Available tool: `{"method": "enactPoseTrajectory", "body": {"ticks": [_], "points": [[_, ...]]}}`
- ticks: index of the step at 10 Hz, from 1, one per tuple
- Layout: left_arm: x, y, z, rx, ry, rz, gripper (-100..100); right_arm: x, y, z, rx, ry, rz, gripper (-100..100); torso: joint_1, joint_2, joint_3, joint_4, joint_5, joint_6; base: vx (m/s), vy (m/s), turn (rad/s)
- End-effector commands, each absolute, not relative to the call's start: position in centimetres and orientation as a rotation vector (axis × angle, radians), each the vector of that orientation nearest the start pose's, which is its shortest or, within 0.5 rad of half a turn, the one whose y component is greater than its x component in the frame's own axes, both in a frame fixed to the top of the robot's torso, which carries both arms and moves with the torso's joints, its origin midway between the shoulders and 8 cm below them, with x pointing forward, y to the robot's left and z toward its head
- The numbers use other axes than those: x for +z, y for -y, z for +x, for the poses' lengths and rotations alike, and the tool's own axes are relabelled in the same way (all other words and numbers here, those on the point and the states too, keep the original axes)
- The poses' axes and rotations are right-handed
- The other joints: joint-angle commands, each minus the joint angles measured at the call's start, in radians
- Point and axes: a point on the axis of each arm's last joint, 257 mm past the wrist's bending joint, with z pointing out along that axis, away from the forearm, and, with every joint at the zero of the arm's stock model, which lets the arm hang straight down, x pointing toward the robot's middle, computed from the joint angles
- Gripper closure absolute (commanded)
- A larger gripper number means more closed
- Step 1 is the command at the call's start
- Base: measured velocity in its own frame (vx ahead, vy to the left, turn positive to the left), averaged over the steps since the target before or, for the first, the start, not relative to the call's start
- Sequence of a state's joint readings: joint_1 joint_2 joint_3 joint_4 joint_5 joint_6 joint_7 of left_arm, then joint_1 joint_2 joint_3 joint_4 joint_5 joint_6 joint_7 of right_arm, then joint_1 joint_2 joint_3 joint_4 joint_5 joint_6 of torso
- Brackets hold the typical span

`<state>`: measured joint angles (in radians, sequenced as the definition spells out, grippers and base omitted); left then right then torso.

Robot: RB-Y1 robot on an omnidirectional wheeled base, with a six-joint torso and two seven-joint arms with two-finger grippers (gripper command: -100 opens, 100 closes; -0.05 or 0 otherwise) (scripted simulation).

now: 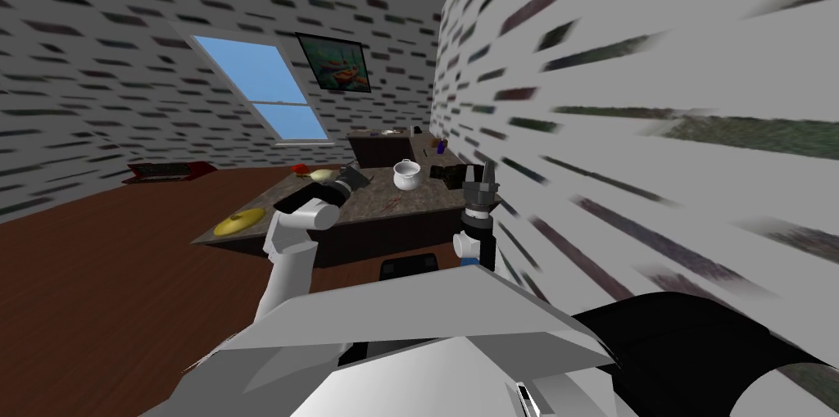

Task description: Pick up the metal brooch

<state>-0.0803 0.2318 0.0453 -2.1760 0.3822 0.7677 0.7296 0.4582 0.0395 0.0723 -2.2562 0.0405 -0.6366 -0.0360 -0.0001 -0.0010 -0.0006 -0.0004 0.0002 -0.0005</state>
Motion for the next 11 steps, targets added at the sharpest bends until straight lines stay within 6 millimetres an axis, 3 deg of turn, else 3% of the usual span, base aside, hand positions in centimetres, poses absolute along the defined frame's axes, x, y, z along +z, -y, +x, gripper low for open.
{"method": "enactPoseTrajectory", "body": {"ticks": [1,11], "points": [[-8.7,-20.0,52.1,-1.796,-1.004,-1.903,-100,5.2,24.7,32.9,1.43,-0.489,0.557,0,0.0,0.0,0.0,0.0,0.0,0.0,0.005,0.006,-0.03],[-15.2,-17.0,51.5,-1.632,-1.102,-2.275,-100,5.2,24.7,32.9,1.43,-0.489,0.557,0,-0.001,0.0,0.0,0.0,0.0,0.0,0.006,-0.001,-0.026]]}}
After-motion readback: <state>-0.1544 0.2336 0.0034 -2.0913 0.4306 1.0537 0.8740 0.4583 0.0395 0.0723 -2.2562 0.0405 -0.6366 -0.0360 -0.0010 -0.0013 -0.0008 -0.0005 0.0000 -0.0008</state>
